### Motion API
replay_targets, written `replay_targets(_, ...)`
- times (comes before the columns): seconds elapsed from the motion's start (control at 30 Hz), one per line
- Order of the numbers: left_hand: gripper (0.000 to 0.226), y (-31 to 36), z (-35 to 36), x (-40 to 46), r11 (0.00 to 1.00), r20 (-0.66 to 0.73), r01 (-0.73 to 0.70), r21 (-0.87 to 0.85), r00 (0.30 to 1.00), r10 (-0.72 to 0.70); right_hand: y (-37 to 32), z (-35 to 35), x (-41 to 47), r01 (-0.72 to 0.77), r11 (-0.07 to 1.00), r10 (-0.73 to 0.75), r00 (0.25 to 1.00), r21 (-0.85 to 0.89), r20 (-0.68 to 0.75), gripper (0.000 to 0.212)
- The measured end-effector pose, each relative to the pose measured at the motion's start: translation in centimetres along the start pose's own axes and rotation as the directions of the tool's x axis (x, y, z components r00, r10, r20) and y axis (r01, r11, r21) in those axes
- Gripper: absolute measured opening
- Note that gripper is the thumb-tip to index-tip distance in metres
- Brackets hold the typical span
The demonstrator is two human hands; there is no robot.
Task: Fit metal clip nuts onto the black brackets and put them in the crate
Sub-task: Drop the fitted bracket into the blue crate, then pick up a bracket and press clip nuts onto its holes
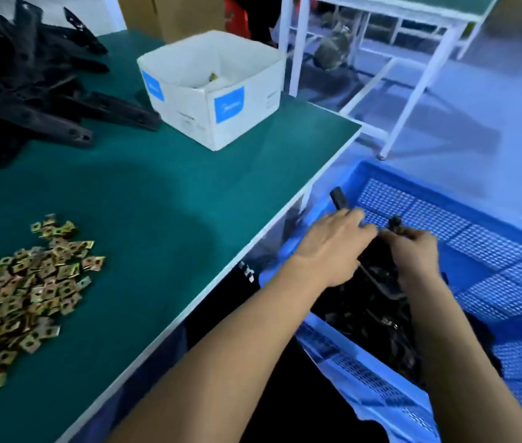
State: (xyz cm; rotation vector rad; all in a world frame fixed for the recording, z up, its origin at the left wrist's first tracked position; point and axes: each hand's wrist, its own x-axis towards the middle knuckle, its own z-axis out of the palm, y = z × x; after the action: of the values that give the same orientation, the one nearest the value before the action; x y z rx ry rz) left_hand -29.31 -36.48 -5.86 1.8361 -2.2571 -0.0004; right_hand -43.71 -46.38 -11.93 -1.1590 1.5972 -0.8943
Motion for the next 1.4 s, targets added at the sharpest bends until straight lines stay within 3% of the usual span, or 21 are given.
replay_targets(0.17, 0.037, -0.1, 3.9, -0.5, 0.98, 0.207, 0.08, -0.182, 0.977, -0.041, 5.4, -0.6, 2.6, -0.257, 0.965, 0.249, 0.96, -0.054, -0.126, 0.022)
replay_targets(0.33, 0.023, -0.4, 3.0, 0.0, 0.959, 0.112, 0.115, -0.26, 0.99, -0.089, 5.9, 0.1, 1.9, -0.29, 0.95, 0.252, 0.931, -0.115, -0.265, 0.022)
replay_targets(0.43, 0.02, -0.2, 1.0, 1.0, 0.953, -0.058, 0.086, -0.29, 0.993, -0.107, 3.6, 1.5, 0.3, -0.167, 0.974, 0.118, 0.951, -0.152, -0.287, 0.024)
replay_targets(0.53, 0.018, -0.8, -1.5, 1.3, 0.941, -0.239, 0.114, -0.318, 0.951, -0.196, -0.2, 3.6, -1.9, 0.065, 0.965, -0.124, 0.967, -0.255, -0.221, 0.02)
replay_targets(0.67, 0.015, -3.3, -5.0, 0.3, 0.917, -0.404, 0.167, -0.363, 0.859, -0.316, -6.1, 6.7, -5.8, 0.454, 0.859, -0.482, 0.873, -0.238, -0.077, 0.014)
replay_targets(0.8, 0.013, -6.9, -8.6, -3.4, 0.868, -0.537, 0.194, -0.458, 0.717, -0.444, -10.8, 10.7, -10.5, 0.759, 0.626, -0.758, 0.646, -0.178, 0.091, 0.01)
replay_targets(0.9, 0.014, -10.2, -11.2, -7.9, 0.814, -0.596, 0.249, -0.524, 0.576, -0.56, -13.2, 15.1, -14.7, 0.857, 0.498, -0.805, 0.515, -0.136, 0.294, 0.011)
replay_targets(1.03, 0.014, -15.0, -14.0, -16.4, 0.734, -0.606, 0.414, -0.539, 0.415, -0.679, -14.5, 21.7, -21.2, 0.931, 0.363, -0.74, 0.321, -0.05, 0.591, 0.009)
replay_targets(1.23, 0.012, -19.5, -15.6, -30.3, 0.536, -0.594, 0.655, -0.532, 0.162, -0.788, -14.7, 29.1, -31.4, 0.981, 0.178, -0.576, 0.036, 0.082, 0.817, 0.009)
replay_targets(1.33, 0.018, -20.1, -15.4, -36.7, 0.398, -0.611, 0.744, -0.537, -0.017, -0.792, -14.3, 32.7, -36.9, 0.974, 0.094, -0.517, -0.128, 0.205, 0.846, 0.018)
replay_targets(1.4, 0.02, -20.5, -15.4, -39.4, 0.299, -0.621, 0.739, -0.604, -0.201, -0.758, -14.1, 35.1, -40.0, 0.972, 0.027, -0.504, -0.189, 0.234, 0.843, 0.03)
